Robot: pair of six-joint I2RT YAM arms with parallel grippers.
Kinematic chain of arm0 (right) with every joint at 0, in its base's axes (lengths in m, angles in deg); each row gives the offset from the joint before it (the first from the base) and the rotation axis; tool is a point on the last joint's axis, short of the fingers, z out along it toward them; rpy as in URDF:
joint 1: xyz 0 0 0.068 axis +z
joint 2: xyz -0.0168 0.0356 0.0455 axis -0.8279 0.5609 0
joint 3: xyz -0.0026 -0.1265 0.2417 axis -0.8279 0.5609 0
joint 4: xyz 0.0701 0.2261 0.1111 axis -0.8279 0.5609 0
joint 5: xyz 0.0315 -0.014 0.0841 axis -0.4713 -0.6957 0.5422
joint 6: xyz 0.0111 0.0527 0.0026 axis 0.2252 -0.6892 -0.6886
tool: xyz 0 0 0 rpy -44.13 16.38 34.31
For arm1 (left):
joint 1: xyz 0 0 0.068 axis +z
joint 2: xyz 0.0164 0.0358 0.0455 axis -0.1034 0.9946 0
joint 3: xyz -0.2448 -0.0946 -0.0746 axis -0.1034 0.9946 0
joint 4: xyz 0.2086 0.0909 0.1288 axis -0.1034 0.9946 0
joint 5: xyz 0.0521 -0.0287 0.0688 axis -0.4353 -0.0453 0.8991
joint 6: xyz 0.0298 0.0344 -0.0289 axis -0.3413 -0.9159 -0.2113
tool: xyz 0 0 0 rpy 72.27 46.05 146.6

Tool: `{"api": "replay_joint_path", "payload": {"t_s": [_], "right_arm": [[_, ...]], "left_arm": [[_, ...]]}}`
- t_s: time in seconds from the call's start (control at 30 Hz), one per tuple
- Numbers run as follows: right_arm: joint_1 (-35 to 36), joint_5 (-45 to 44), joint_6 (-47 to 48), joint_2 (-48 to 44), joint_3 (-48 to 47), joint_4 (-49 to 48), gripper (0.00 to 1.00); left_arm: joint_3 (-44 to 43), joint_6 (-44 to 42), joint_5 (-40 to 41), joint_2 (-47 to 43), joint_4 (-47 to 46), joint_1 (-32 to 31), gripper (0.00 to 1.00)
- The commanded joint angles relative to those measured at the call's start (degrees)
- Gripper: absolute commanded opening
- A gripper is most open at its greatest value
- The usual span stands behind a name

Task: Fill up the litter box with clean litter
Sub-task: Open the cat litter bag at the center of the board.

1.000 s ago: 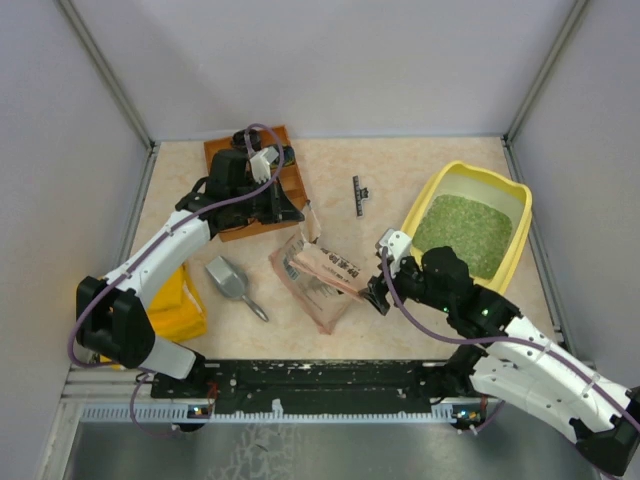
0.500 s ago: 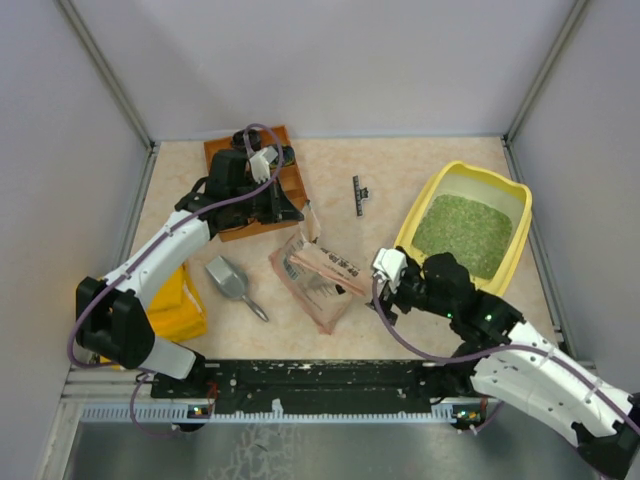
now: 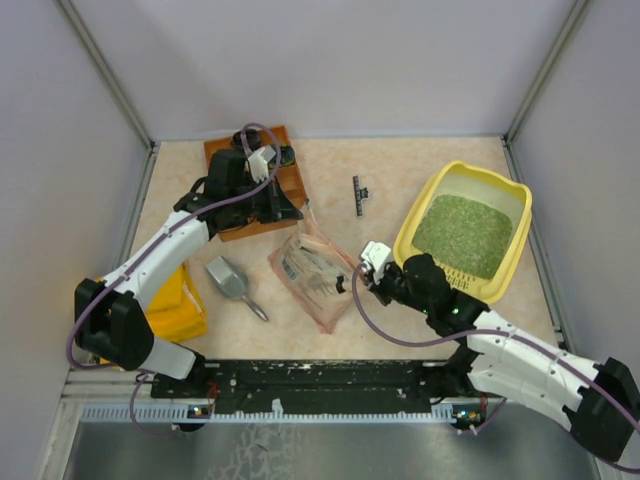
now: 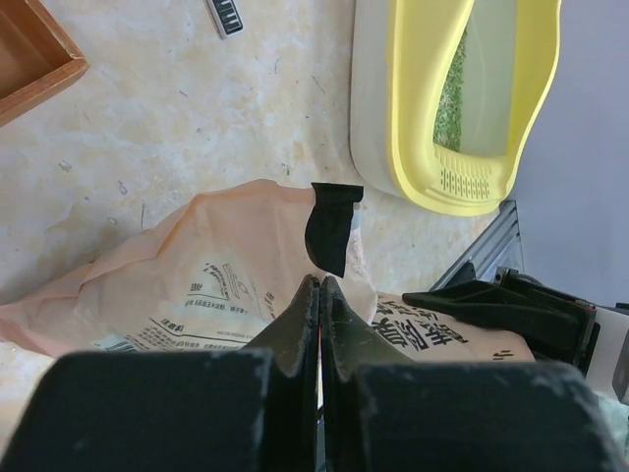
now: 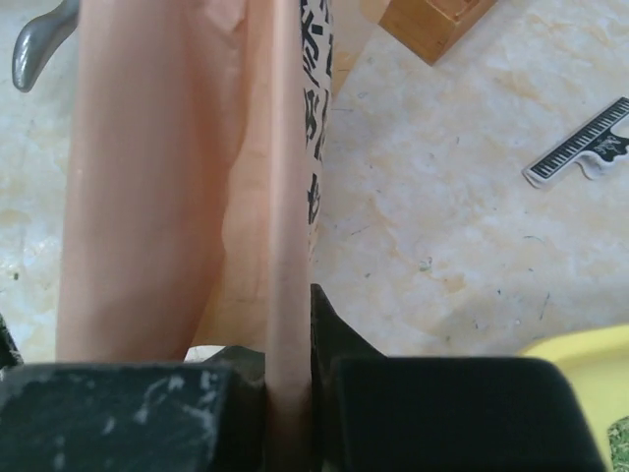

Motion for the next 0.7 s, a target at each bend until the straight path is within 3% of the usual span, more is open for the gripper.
{"api": "replay_joint_path", "payload": {"t_s": [0.0, 0.13, 0.23, 0.43, 0.57, 0.67], "right_arm": [[0.5, -4.1, 0.0, -2.4, -0.8, -10.7, 0.0], [0.5, -7.3, 6.1, -4.1, -4.5, -8.3, 0.0], [0.5, -10.6, 11.7, -3.2, -9.5, -6.1, 0.0], [0.6, -8.5, 17.6, -1.0, -21.9, 2.9, 0.0], [0.6, 7.3, 16.1, -4.4, -20.0, 7.4, 0.0], [1.1, 11.0, 9.5, -6.2, -15.2, 7.5, 0.0]], "left_arm": [[-2.1, 2.5, -0.7, -1.4, -4.7, 0.5, 0.0], [-5.2, 6.2, -3.0, 0.7, -8.3, 0.5, 0.0], [-12.5, 7.2, -3.9, 4.0, -7.4, 0.5, 0.0], [-22.9, 6.5, -3.8, 6.9, -4.1, 0.4, 0.0], [-16.0, 4.1, -2.8, 2.4, -3.5, 0.4, 0.0], [-5.9, 3.1, -2.3, -3.6, -4.8, 0.4, 0.0]]}}
